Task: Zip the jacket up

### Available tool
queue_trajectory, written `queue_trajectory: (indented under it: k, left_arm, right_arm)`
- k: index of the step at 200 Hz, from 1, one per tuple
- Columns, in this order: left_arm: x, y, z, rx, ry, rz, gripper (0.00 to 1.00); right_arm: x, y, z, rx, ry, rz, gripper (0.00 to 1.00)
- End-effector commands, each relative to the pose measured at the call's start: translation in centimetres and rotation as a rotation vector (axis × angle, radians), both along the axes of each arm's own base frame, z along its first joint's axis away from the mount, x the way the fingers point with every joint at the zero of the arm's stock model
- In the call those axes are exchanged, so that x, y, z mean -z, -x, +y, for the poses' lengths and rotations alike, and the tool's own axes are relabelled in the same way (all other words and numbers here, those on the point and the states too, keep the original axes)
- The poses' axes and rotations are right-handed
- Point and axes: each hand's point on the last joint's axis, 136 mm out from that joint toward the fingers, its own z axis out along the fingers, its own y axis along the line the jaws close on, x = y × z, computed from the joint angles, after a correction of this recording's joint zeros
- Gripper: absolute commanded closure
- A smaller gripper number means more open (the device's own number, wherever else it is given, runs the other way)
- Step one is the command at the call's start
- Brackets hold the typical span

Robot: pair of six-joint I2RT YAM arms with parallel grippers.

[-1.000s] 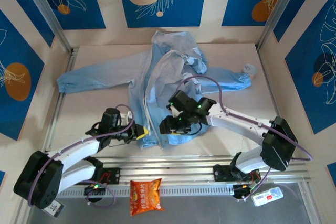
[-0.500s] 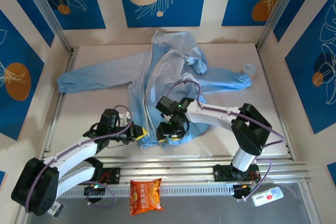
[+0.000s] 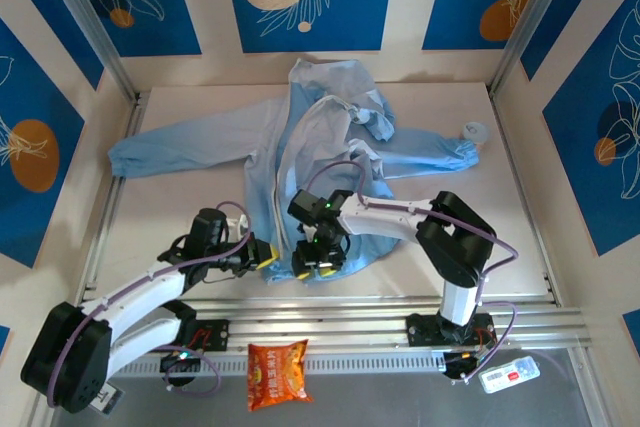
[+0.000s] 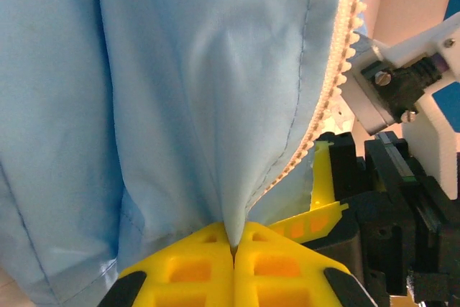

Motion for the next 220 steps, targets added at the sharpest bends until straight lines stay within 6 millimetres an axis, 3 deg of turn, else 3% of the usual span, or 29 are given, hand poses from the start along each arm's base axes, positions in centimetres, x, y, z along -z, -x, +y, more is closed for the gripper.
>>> queue_trajectory:
  k: [1,76,88,113,133,173,204,220]
  left_arm:
    - [0.4,0.3,0.2,0.016,-0.014,0.007,1.0]
    - [0.5,0.4,0.4,0.01,-0.028,0.007,1.0]
    - [0.5,0.4,0.5,0.009,-0.03,0.005,1.0]
    - [0.4,0.4,0.5,0.007,-0.031,0.004,1.0]
    - [0.3,0.3,0.5,0.007,-0.032,0.003,1.0]
    - [-0.6,-0.3,0.2,0.009,-0.028,-0.02,1.0]
    - [-2.9,-1.6,-1.2,0.034,0.014,-0.094,1.0]
    - [-3.8,-2.0,-2.3,0.063,0.007,-0.129,1.0]
  right_arm:
    - [0.4,1.0,0.4,-0.022,-0.013,0.055,0.45]
    - [0.8,2.1,0.3,-0.061,0.015,0.088,0.51]
    - [0.8,2.2,0.2,-0.069,0.019,0.08,0.59]
    - [0.1,1.6,-0.1,-0.073,0.02,0.035,0.86]
    - [-1.3,0.5,-0.7,-0.053,-0.009,-0.012,0.96]
    - [-3.7,-2.3,-2.9,0.05,-0.139,-0.063,1.0]
    - [-2.4,-4.2,-6.4,0.13,-0.135,-0.075,1.0]
    - [-1.6,-4.6,-7.2,0.143,-0.152,-0.067,1.0]
